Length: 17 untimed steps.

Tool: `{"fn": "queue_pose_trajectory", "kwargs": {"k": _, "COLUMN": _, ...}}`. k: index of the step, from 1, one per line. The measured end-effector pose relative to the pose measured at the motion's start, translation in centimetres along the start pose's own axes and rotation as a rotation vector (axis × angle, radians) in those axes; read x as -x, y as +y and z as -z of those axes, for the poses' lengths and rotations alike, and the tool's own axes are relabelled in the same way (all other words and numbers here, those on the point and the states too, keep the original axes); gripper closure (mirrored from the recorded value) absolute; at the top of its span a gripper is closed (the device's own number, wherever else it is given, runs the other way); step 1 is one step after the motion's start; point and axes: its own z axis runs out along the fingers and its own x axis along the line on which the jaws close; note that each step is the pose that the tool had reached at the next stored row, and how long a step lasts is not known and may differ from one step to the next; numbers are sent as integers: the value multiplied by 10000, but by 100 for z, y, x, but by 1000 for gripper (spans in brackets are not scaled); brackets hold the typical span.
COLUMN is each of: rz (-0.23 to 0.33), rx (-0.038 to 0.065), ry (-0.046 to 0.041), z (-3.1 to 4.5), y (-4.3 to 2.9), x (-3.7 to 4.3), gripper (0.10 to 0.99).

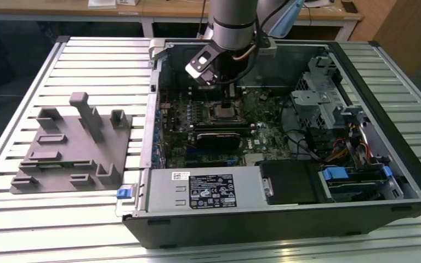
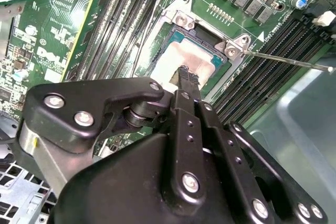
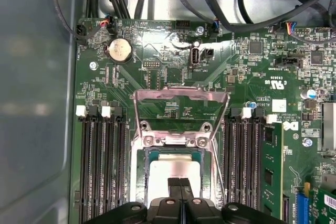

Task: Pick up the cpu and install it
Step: 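Place the cpu into insertion slot, then close the cpu cover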

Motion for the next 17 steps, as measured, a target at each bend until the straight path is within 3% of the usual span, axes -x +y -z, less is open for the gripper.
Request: {"fn": "queue_pose_trajectory", "kwargs": {"k": 17, "rz": -1, "rx": 1, "ry": -4, "z": 88, "y": 3, "x": 1, "gripper": 980}}
